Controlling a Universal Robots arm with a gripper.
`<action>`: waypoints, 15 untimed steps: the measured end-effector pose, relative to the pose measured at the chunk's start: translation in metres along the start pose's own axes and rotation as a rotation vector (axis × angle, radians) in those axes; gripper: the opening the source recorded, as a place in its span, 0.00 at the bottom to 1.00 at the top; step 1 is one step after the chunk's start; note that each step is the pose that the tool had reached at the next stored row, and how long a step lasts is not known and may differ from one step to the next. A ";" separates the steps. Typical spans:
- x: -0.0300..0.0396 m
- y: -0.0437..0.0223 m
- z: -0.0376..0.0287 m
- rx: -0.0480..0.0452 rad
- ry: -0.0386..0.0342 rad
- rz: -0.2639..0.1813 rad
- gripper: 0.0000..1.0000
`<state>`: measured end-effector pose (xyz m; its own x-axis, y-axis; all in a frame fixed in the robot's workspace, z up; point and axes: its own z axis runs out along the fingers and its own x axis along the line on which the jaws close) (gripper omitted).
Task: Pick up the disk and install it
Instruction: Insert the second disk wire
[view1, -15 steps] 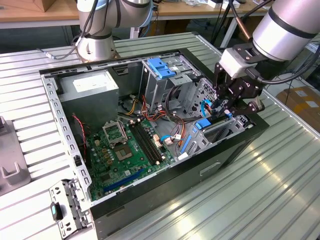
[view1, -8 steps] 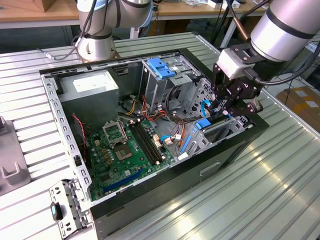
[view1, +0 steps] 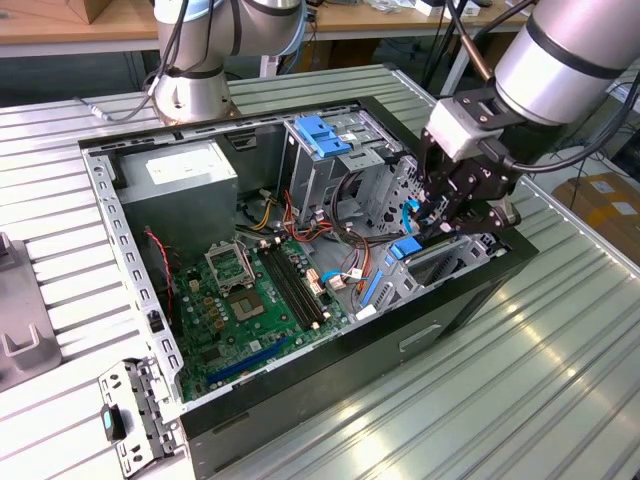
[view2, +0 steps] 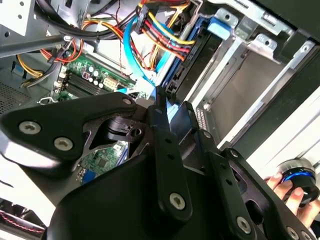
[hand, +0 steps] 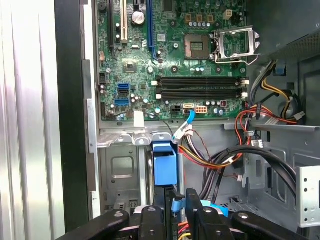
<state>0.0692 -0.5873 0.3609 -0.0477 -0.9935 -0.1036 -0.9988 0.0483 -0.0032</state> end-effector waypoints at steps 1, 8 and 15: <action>0.0000 0.0000 0.0000 0.0000 0.0000 0.000 0.31; 0.0001 0.0013 0.0002 0.0000 0.0000 0.000 0.31; 0.0001 0.0013 0.0003 0.0000 0.0000 0.000 0.17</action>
<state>0.0680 -0.5873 0.3606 -0.0477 -0.9935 -0.1036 -0.9988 0.0483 -0.0032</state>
